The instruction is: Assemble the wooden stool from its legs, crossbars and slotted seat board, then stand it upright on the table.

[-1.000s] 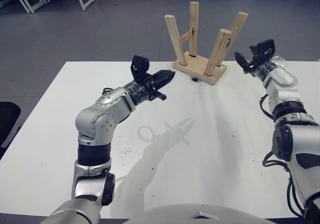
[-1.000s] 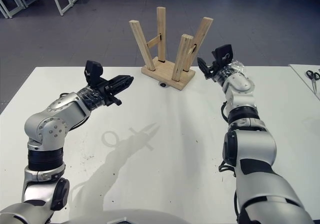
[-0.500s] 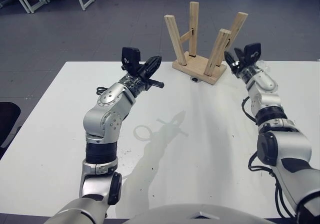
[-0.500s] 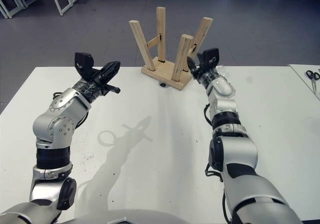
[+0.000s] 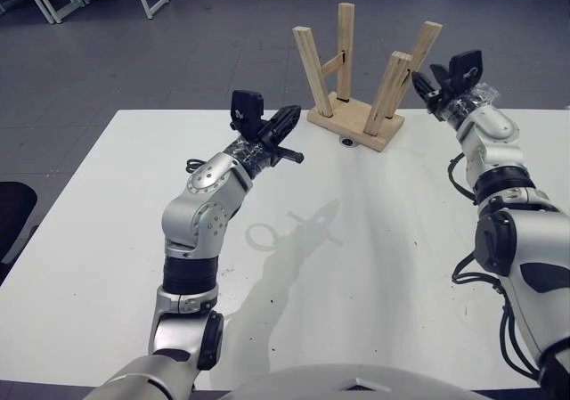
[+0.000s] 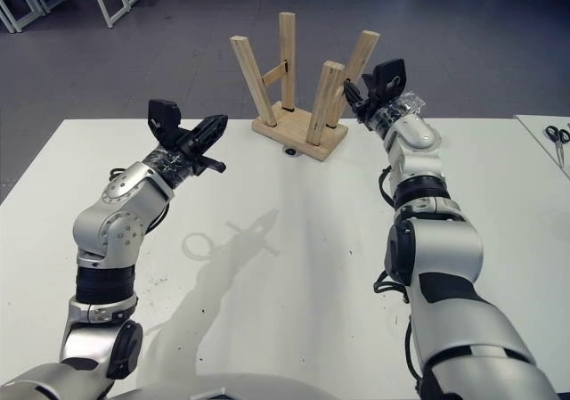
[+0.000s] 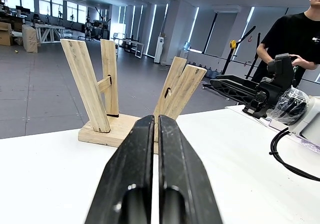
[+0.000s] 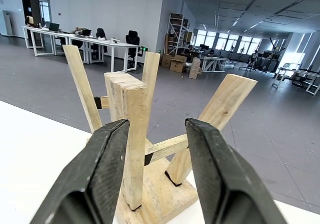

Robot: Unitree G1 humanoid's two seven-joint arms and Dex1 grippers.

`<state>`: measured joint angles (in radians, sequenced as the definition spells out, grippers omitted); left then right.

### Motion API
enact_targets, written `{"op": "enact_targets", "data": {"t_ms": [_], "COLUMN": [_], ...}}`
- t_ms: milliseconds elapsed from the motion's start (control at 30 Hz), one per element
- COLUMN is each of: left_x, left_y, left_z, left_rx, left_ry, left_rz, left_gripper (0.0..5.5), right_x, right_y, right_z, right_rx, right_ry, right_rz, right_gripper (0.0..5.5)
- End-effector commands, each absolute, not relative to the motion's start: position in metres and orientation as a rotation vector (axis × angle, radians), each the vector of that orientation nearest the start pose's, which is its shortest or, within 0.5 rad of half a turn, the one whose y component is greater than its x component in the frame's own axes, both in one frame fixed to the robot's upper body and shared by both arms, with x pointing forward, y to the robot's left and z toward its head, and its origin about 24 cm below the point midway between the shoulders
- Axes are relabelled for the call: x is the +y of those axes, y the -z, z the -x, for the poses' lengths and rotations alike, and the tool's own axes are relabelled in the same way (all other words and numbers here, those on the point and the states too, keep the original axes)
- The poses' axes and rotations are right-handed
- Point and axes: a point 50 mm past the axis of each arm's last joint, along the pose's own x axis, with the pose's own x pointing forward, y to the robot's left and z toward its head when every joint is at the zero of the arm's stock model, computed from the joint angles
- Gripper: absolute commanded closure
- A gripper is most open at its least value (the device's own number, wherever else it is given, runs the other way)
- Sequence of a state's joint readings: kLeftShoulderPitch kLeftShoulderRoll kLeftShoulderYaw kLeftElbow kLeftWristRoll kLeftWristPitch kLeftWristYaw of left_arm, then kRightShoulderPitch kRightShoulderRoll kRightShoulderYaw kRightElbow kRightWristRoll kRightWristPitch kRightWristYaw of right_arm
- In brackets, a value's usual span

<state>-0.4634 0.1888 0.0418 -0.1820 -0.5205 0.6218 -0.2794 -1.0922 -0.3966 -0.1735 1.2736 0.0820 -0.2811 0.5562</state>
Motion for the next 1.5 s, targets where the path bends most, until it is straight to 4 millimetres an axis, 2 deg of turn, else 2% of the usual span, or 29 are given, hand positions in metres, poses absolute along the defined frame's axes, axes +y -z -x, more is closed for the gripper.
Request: {"op": "enact_targets", "data": {"t_ms": [33, 267, 533, 700, 733, 800, 867, 967, 1100, 1200, 1333, 1400, 1500], "left_x": [0.12, 0.115, 0.116, 0.121, 0.121, 0.121, 0.115, 0.107, 0.121, 0.124, 0.096, 0.084, 0.078], "left_y": [-0.161, -0.16, -0.156, -0.158, -0.159, -0.166, -0.175, -0.179, -0.183, -0.18, -0.179, -0.178, -0.175], "left_z": [-0.306, -0.306, -0.301, -0.3, -0.302, -0.307, -0.316, -0.325, -0.333, -0.337, -0.364, -0.383, -0.4], "left_rx": [-0.022, -0.017, 0.023, 0.018, 0.003, -0.061, -0.145, -0.227, -0.327, -0.359, -0.375, -0.343, -0.276], "left_ry": [0.588, 0.612, 0.64, 0.623, 0.613, 0.577, 0.546, 0.537, 0.4, 0.351, 0.424, 0.469, 0.51], "left_rz": [0.226, 0.222, 0.21, 0.201, 0.194, 0.152, 0.06, -0.064, -0.165, -0.164, -0.169, -0.186, -0.194], "left_gripper": [5.35, 5.35, 5.35, 5.35, 5.35, 5.4, 5.4, 5.4, 5.4, 4.84, 4.37, 3.97, 3.39], "right_x": [-0.202, -0.199, -0.217, -0.183, -0.184, -0.188, -0.195, -0.189, -0.177, -0.179, -0.178, -0.174, -0.162], "right_y": [-0.18, -0.187, -0.175, -0.171, -0.171, -0.17, -0.157, -0.141, -0.141, -0.142, -0.142, -0.14, -0.138], "right_z": [-0.411, -0.41, -0.403, -0.401, -0.402, -0.402, -0.395, -0.38, -0.369, -0.369, -0.37, -0.368, -0.367], "right_rx": [-0.152, -0.204, -0.197, -0.219, -0.213, -0.232, -0.248, -0.28, -0.289, -0.261, -0.242, -0.236, -0.229], "right_ry": [-0.368, -0.431, -0.384, -0.601, -0.565, -0.482, -0.39, -0.352, -0.356, -0.328, -0.284, -0.279, -0.296], "right_rz": [0.165, 0.099, 0.116, 0.144, 0.182, 0.225, 0.212, 0.152, 0.094, 0.065, -0.01, -0.026, -0.042], "right_gripper": [3.45, 3.45, 3.45, 3.45, 3.45, 3.79, 3.79, 3.79, 3.79, 3.85, 3.85, 3.48, 2.83]}}
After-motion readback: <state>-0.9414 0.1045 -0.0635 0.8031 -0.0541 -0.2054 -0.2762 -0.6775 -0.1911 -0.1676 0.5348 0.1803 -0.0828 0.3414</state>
